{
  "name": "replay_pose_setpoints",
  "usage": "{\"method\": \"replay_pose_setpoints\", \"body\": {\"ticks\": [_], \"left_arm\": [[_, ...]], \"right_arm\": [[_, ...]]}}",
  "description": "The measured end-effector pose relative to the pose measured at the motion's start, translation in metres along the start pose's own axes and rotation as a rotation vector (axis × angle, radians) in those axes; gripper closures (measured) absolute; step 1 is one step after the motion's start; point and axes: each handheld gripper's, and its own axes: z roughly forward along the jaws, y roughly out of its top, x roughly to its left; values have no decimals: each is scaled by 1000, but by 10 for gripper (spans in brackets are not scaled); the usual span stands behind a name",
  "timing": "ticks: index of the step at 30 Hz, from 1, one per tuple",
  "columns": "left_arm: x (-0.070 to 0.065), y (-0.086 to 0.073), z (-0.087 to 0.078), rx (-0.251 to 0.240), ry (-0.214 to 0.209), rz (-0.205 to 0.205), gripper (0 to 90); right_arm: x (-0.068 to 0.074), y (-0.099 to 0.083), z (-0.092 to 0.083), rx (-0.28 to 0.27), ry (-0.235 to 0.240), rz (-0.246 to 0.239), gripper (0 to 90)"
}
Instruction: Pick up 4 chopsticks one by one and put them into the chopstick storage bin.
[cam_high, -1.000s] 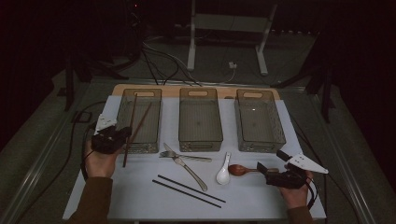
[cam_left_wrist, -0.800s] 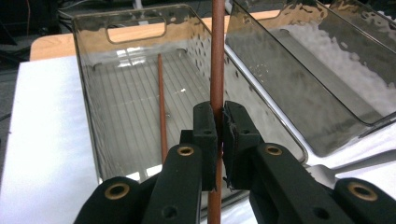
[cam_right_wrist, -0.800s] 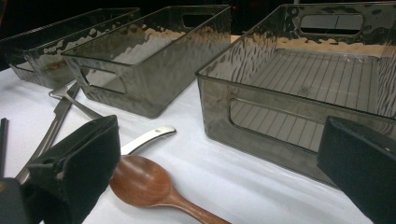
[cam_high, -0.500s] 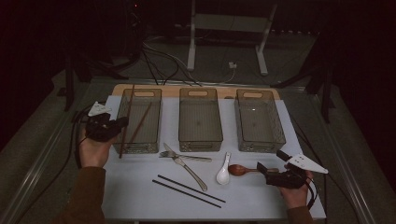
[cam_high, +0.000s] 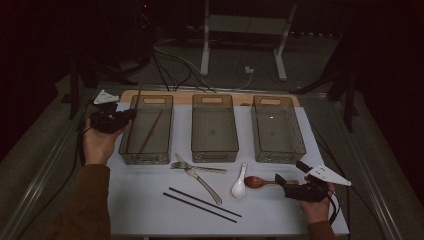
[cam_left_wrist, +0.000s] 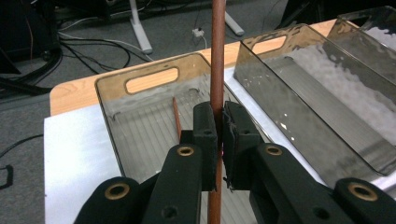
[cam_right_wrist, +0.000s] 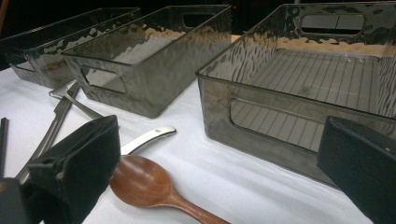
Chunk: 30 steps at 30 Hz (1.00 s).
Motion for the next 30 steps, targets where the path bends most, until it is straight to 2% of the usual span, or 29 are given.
{"method": "replay_pose_setpoints", "body": {"ticks": [4,14,16,17,19,20,23,26,28,30], "left_arm": [[4,4,9,8,2,-6,860],[5,-12,44,126,11,-21,859],[8,-17,48,117,-14,-55,850],[10,-19,49,96,-29,-87,778],[13,-23,50,71,-33,-129,503],[13,-25,50,61,-31,-141,449],[16,-30,49,49,-55,-167,394],[18,-34,49,45,-102,-188,421],[18,-36,48,28,-105,-205,395],[17,-37,47,17,-105,-197,408]], "right_arm": [[0,0,0,0,0,0,0],[-1,0,-1,-2,0,1,0],[-1,0,-1,-2,0,0,0],[-1,0,-2,-2,0,0,0],[-1,0,-2,-4,-1,1,0],[-1,0,-2,-5,-1,1,0],[-1,0,-2,-3,-1,0,0],[-1,0,-1,-2,-1,-1,0],[-1,0,-1,-2,-1,1,0],[-1,0,-1,-2,-1,1,0]]}}
